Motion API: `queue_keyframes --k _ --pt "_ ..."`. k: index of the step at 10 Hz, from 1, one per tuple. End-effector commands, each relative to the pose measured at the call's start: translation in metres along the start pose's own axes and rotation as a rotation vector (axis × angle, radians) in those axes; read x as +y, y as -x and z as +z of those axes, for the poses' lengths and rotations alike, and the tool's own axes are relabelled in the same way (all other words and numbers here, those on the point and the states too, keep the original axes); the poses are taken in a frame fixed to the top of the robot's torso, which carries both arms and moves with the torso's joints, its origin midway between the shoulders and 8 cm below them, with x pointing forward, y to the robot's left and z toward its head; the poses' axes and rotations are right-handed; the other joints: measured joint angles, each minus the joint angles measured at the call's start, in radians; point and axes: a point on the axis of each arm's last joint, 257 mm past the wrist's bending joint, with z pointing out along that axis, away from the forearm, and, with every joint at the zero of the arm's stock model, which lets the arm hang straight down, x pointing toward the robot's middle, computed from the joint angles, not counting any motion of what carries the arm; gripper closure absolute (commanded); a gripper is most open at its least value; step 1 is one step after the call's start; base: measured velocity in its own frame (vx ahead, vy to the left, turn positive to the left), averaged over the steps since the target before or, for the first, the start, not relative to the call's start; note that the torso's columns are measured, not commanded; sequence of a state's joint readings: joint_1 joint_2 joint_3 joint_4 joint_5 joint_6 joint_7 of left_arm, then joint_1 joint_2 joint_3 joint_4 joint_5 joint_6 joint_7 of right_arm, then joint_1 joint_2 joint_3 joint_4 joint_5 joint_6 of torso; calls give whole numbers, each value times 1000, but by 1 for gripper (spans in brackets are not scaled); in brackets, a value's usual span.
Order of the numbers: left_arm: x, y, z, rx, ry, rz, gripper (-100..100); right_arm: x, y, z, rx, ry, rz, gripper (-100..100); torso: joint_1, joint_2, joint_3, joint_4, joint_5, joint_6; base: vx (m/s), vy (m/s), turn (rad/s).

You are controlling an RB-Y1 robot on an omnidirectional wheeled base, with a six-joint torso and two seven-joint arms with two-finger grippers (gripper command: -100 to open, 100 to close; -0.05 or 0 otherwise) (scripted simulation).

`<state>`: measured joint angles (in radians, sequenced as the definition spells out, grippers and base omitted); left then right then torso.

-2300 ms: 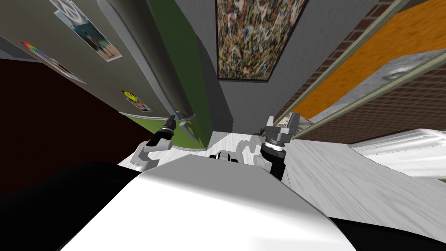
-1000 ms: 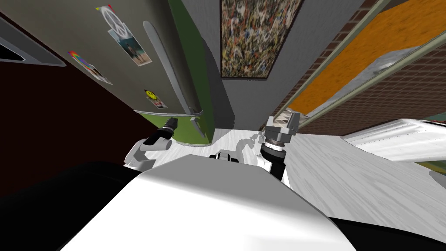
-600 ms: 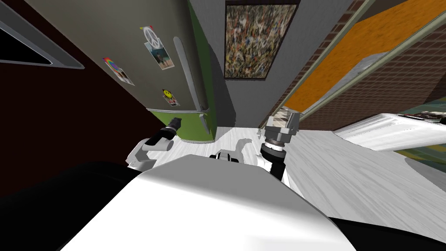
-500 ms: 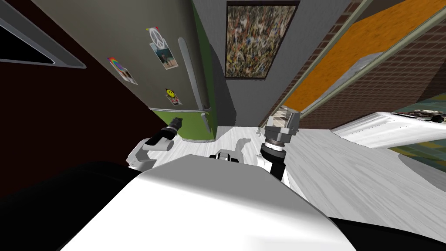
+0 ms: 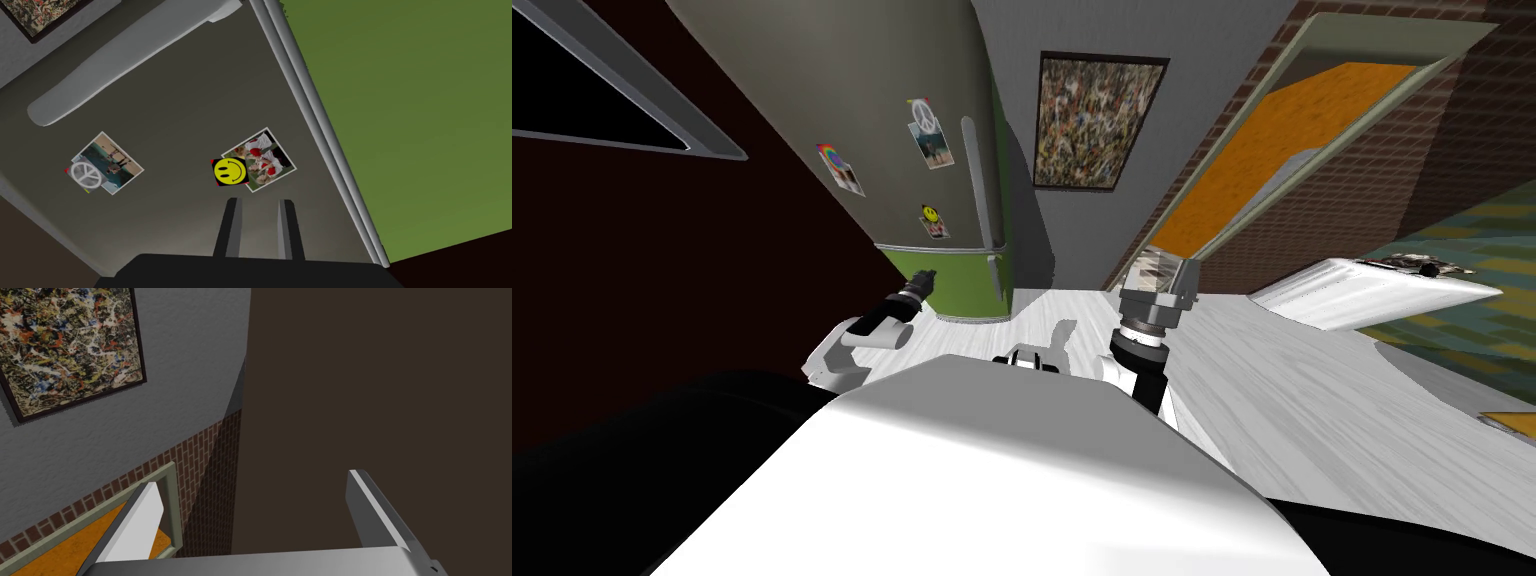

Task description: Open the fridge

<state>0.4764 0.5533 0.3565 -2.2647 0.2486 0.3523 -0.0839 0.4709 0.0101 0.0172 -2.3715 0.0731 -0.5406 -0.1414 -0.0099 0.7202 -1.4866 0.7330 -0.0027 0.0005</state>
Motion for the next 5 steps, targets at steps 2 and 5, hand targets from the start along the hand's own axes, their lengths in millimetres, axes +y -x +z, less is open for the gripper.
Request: queue_keyframes --k 2,5 --pt "6 11 1 -15 28 43 -100 0 0 0 0 0 0 0 5 8 4 2 1 0 213 -120 -11" --pt "13 23 2 -33 58 88 -100 0 0 0 0 0 0 0 11 22 13 6 3 -1 198 -128 -12"
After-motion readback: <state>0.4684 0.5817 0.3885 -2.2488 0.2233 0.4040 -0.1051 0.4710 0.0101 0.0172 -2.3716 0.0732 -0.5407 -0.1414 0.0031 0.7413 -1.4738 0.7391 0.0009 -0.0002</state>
